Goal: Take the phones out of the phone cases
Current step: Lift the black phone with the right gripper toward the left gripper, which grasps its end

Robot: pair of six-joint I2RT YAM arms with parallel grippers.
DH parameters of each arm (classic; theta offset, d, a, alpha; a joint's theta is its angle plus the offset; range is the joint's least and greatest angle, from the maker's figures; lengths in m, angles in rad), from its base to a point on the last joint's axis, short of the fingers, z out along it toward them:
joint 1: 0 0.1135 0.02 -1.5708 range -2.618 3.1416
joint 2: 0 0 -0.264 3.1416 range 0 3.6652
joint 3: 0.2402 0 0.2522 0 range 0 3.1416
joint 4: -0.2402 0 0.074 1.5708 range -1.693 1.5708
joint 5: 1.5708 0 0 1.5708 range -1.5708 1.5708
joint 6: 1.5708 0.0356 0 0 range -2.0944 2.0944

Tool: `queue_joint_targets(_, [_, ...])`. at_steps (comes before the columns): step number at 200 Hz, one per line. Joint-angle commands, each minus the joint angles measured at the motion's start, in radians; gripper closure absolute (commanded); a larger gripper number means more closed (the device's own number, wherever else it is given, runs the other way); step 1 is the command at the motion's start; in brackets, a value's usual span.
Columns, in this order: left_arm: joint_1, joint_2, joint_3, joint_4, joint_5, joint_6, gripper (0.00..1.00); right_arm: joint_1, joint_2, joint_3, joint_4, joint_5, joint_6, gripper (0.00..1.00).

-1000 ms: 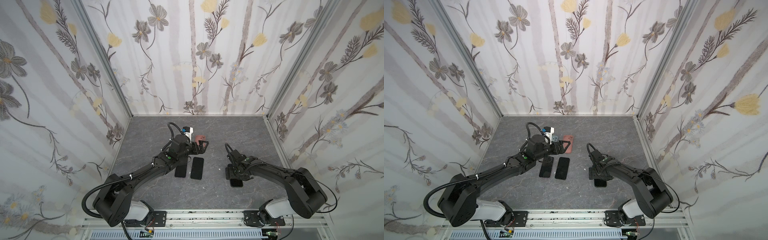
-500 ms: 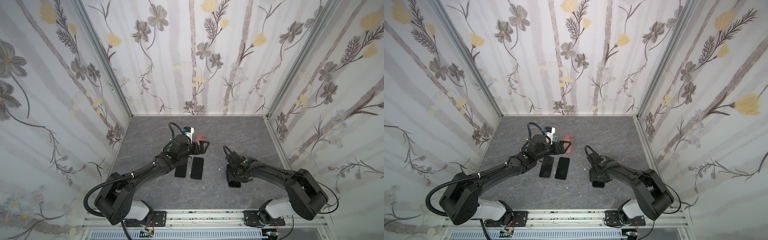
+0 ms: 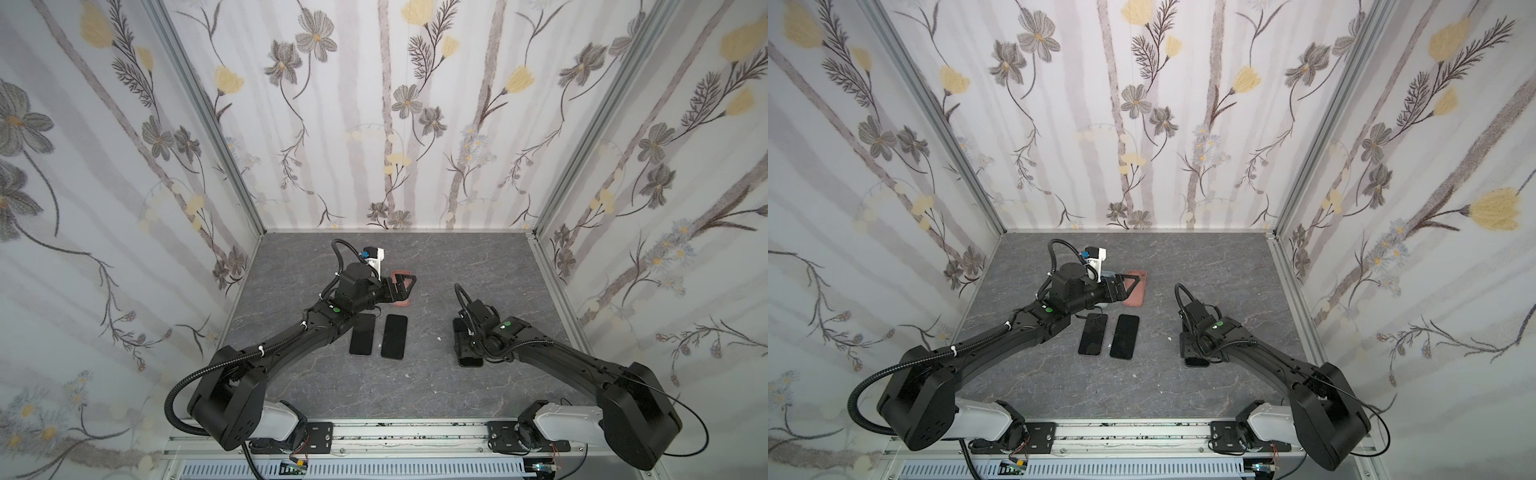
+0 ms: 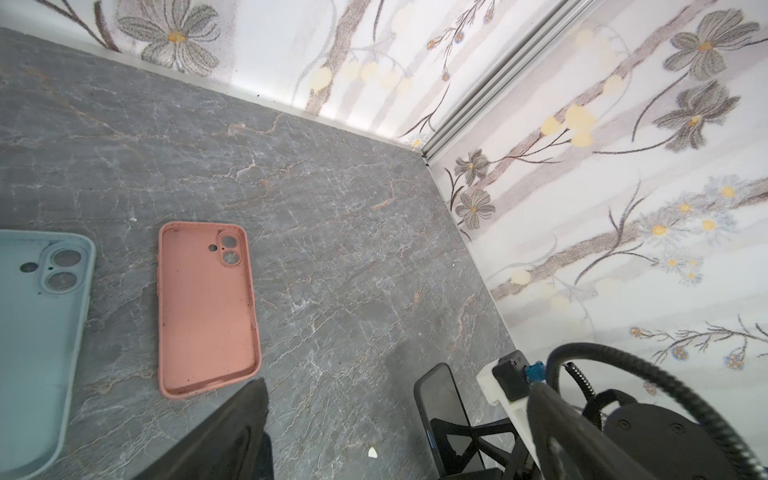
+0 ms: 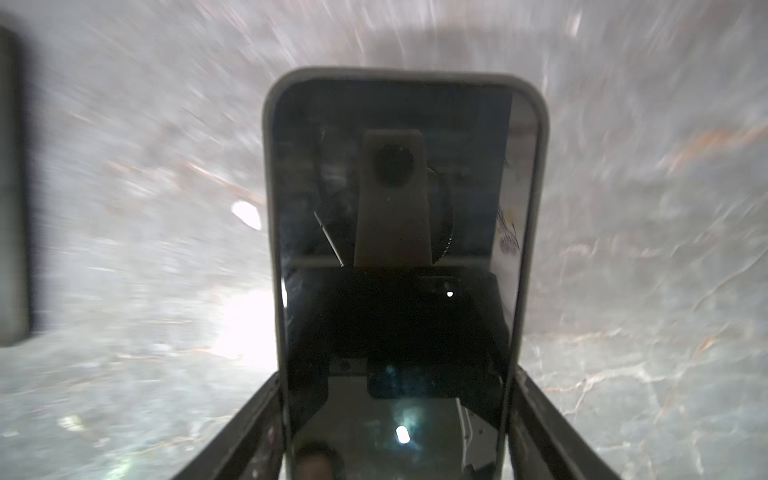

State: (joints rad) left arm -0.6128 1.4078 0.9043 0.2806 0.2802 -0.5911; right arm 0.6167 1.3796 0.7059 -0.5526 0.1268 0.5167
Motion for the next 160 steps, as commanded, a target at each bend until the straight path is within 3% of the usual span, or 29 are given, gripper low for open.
queue_joint_targets(1, [0.002,0.026,0.045,-0.022,0.107,0.053,0.00,0.000,-0.075,-0.012,0.186,0.062,-0.117,0.44])
queue_joint_targets(30, [0.003,0.100,0.112,-0.079,0.303,0.099,0.00,0.000,-0.169,-0.021,0.332,0.082,-0.242,0.47])
queue_joint_targets(53, [0.002,0.135,0.128,-0.090,0.397,0.104,0.00,0.000,-0.209,-0.009,0.400,0.081,-0.338,0.47])
queue_joint_targets(136, [-0.013,0.135,0.177,-0.124,0.476,0.150,0.00,0.071,-0.222,0.027,0.433,0.108,-0.600,0.49])
queue_joint_targets(160, [-0.017,0.143,0.182,-0.127,0.480,0.148,0.07,0.124,-0.223,0.032,0.448,0.128,-0.656,0.50])
